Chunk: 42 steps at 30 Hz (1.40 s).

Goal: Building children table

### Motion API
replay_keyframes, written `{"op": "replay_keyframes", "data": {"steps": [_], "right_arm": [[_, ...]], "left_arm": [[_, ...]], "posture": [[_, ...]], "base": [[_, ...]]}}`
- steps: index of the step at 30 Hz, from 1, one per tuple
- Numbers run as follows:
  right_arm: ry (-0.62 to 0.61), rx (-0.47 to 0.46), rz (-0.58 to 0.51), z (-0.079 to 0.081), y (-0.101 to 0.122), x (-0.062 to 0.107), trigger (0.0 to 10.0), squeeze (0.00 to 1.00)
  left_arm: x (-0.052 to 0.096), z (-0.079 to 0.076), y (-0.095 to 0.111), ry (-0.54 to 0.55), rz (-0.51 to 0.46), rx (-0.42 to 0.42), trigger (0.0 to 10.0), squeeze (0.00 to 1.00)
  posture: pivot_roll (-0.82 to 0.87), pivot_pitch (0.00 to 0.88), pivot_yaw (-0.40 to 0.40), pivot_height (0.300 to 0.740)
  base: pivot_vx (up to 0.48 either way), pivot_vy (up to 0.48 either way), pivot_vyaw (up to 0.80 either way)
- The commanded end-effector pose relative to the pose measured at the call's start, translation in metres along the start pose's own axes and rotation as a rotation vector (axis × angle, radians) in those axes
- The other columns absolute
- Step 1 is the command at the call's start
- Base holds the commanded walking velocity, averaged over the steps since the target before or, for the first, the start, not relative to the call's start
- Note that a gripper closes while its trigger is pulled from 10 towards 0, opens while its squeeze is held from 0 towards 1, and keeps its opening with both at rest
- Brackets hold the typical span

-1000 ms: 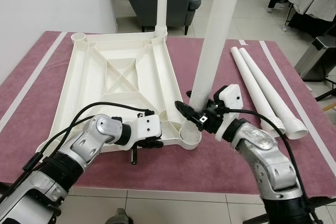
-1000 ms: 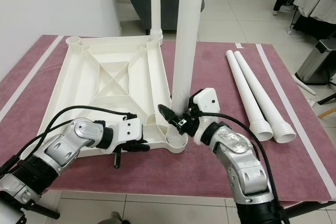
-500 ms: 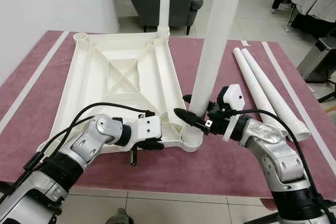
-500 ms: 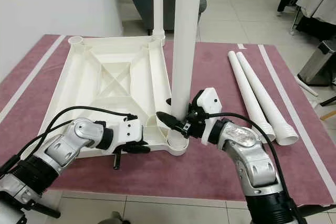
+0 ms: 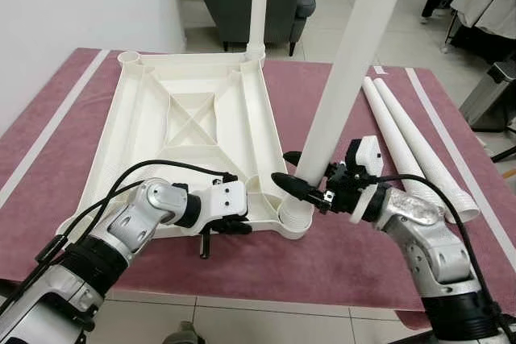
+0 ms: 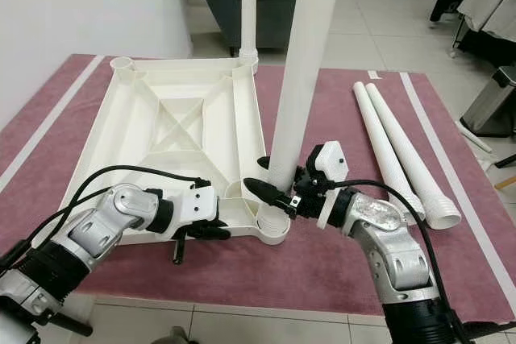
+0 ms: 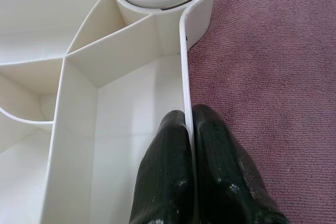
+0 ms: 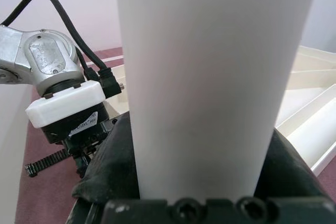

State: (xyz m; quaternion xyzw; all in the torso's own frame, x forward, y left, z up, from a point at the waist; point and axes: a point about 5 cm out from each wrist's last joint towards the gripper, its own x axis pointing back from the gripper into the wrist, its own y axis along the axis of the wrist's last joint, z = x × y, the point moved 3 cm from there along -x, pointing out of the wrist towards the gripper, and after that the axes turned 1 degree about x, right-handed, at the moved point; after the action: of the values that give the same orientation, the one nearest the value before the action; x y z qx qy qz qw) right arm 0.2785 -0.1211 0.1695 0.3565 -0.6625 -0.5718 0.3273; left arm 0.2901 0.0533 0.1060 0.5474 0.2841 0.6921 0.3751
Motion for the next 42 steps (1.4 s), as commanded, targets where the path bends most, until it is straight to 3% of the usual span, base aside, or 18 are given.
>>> {"op": "replay_keyframes", "data": {"steps": [1,6,8,11,19,21,24,27,34,42], "right_arm": [[-0.015,-0.146,0.224,0.018,-0.061,0.005,10.0,0.0],[-0.165,-0.14,0.211,0.009,-0.064,0.0,10.0,0.0],[-0.295,-0.152,0.207,0.004,-0.069,-0.002,10.0,0.0],[-0.397,-0.153,0.214,0.0,-0.073,-0.002,10.0,0.0],[-0.553,-0.154,0.222,-0.001,-0.077,0.001,10.0,0.0],[-0.597,-0.14,0.212,0.006,-0.076,0.002,10.0,0.0],[-0.537,-0.14,0.15,0.024,-0.069,0.001,10.0,0.0],[-0.473,-0.114,0.141,0.032,-0.067,0.002,10.0,0.0],[-0.413,-0.088,0.129,0.038,-0.062,0.005,10.0,0.0],[-0.231,-0.079,0.209,0.041,-0.07,0.02,10.0,0.0]], "left_arm": [[0.009,0.012,0.007,0.059,-0.013,-0.037,0.0,0.0],[0.007,0.013,0.009,0.061,-0.021,-0.034,0.0,0.0],[0.007,0.013,0.009,0.062,-0.024,-0.033,0.0,0.0],[0.007,0.014,0.008,0.064,-0.023,-0.032,0.0,0.0],[0.008,0.016,0.007,0.07,-0.019,-0.03,0.0,0.0],[0.008,0.016,0.006,0.074,-0.018,-0.029,0.0,0.0],[0.009,0.017,0.006,0.079,-0.018,-0.027,0.0,0.0],[0.009,0.018,0.005,0.08,-0.017,-0.027,0.0,0.0],[0.009,0.019,0.005,0.08,-0.016,-0.028,0.0,0.0],[0.009,0.021,0.004,0.084,-0.01,-0.033,0.0,0.0]], "posture": [[0.11,0.059,0.044,0.74],[0.1,0.059,0.043,0.74],[0.1,0.06,0.043,0.74],[0.1,0.061,0.043,0.74],[0.09,0.062,0.041,0.74],[0.09,0.062,0.035,0.74],[0.09,0.061,0.035,0.74],[0.09,0.058,0.038,0.74],[0.08,0.056,0.04,0.74],[0.09,0.047,0.048,0.74]], "base": [[0.0,0.0,0.0],[0.0,0.0,0.0],[0.0,0.0,0.0],[0.0,0.0,0.0],[0.0,0.0,0.0],[0.0,0.0,0.0],[0.0,0.0,0.0],[0.0,0.0,0.0],[0.0,0.0,0.0],[0.0,0.0,0.0]]}}
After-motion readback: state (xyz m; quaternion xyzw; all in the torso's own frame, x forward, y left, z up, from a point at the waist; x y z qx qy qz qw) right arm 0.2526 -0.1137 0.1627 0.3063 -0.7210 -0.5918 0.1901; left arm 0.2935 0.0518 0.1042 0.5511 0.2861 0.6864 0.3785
